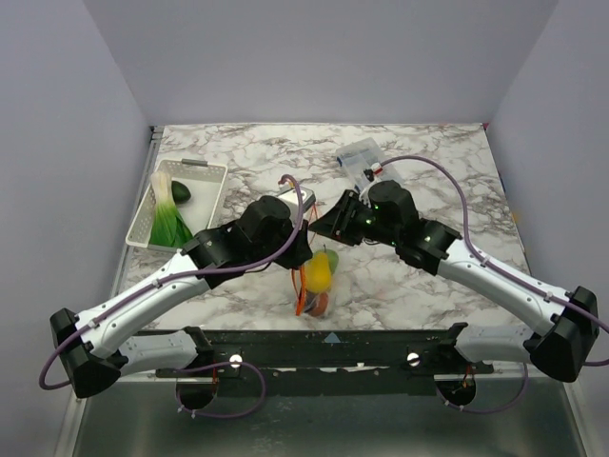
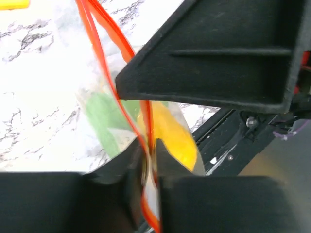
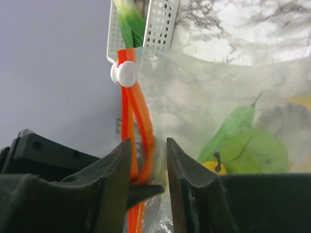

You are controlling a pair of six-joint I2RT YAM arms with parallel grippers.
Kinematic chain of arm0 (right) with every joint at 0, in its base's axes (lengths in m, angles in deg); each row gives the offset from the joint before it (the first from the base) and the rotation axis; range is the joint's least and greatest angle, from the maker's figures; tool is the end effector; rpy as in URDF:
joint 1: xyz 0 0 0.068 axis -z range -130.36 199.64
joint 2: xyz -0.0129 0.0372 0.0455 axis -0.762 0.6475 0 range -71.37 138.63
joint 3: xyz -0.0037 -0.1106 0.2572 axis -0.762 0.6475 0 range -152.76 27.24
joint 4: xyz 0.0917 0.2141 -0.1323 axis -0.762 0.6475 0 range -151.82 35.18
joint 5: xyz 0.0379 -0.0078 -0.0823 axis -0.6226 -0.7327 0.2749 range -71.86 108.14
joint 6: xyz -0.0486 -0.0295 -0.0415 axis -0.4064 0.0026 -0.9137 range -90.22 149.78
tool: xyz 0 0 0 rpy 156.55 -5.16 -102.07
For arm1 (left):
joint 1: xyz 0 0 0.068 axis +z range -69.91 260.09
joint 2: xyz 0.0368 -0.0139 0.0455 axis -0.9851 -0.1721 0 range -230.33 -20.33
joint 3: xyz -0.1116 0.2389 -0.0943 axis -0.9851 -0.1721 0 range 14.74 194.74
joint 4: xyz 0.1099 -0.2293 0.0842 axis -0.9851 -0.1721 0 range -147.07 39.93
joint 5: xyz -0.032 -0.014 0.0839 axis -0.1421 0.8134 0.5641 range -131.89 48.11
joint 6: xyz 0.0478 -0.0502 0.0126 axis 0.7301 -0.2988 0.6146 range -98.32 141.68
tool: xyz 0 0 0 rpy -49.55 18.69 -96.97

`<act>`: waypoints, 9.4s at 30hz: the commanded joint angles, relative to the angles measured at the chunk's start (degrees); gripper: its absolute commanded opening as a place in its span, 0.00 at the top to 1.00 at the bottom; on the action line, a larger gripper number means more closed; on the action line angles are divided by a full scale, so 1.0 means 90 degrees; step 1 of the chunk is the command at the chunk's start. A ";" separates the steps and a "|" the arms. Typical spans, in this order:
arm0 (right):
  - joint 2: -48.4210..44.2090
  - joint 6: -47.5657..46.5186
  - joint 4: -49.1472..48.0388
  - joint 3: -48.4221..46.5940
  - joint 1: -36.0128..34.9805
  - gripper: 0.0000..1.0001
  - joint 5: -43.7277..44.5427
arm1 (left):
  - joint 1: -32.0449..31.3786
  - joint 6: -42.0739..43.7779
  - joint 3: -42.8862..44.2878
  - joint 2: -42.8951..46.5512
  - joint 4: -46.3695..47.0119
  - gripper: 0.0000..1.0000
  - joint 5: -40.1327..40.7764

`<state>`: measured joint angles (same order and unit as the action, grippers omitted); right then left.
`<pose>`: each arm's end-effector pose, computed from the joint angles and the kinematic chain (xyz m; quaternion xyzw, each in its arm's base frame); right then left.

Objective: Place the food in the zip-top bag and seal the zipper

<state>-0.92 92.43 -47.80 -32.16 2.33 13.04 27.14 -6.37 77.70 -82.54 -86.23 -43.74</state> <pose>0.2043 0.2290 0.3242 0.0888 0.8386 0.4607 0.2769 0.1501 -0.2021 0.3406 0.1987 0.8661 -0.3086 0.3394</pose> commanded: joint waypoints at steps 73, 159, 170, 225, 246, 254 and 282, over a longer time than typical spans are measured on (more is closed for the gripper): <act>-0.0250 -0.4768 -0.5014 0.1686 0.2034 0.99 -0.7264 | 0.1738 0.2747 0.0285 0.0310 -0.0439 0.97 -0.3697; 0.0584 -0.6761 0.3115 -0.2423 0.1272 0.81 -0.5352 | 0.1214 0.2785 0.1051 -0.0697 -0.0279 1.00 -0.4570; 0.0747 -0.6516 0.2984 -0.2544 0.0693 1.00 -0.4684 | 0.1306 0.2666 0.1068 -0.0745 -0.0183 1.00 -0.4669; 0.0926 -0.6551 0.4295 -0.3525 0.0555 0.68 -0.3803 | 0.1361 0.2794 0.0749 -0.0369 -0.0103 1.00 -0.5014; 0.1258 -0.6622 0.4397 -0.3547 0.0528 0.95 -0.4138 | 0.1360 0.2801 0.0827 -0.0466 -0.0123 1.00 -0.5067; 0.1402 -0.6670 0.4413 -0.3653 0.0340 0.91 -0.4046 | 0.1379 0.2811 0.0846 -0.0492 -0.0113 1.00 -0.5126; 0.0260 -0.5721 0.2453 -0.1946 0.1178 0.58 -0.4849 | 0.1449 0.2794 0.0671 -0.0324 -0.0025 1.00 -0.5062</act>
<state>6.30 38.80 -20.70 -53.05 6.62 -26.30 40.32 18.02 83.38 -86.54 -90.23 -87.91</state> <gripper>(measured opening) 0.400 0.014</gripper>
